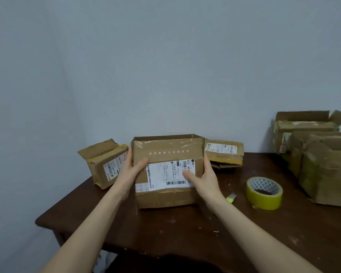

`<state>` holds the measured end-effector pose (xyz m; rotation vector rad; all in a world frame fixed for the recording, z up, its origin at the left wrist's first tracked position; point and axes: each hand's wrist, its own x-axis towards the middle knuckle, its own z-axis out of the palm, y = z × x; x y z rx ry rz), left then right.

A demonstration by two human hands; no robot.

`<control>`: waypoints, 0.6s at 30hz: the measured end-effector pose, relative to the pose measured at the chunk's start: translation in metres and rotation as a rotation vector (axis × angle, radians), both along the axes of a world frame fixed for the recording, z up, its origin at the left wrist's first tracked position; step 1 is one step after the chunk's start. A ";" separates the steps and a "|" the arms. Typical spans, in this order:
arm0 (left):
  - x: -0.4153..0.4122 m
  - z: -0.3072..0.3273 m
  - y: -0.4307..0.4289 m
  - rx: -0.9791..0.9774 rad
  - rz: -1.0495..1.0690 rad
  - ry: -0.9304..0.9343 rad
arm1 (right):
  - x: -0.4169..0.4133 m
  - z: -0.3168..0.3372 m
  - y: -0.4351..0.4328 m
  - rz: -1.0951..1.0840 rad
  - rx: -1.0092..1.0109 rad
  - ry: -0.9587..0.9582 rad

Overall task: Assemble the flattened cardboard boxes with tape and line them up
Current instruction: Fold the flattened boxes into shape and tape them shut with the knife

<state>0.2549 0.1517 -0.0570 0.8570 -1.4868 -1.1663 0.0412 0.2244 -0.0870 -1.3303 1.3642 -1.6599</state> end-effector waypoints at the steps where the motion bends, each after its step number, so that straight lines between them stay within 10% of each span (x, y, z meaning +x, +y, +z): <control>1: 0.002 0.003 0.001 0.015 -0.005 0.003 | -0.001 -0.001 0.000 0.011 -0.004 0.039; 12: 0.000 0.045 0.004 -0.391 0.333 -0.762 | -0.032 0.042 -0.004 -0.016 -0.124 0.405; 18: 0.015 0.040 0.001 -0.463 0.136 -0.631 | -0.041 0.039 -0.004 0.065 -0.078 0.268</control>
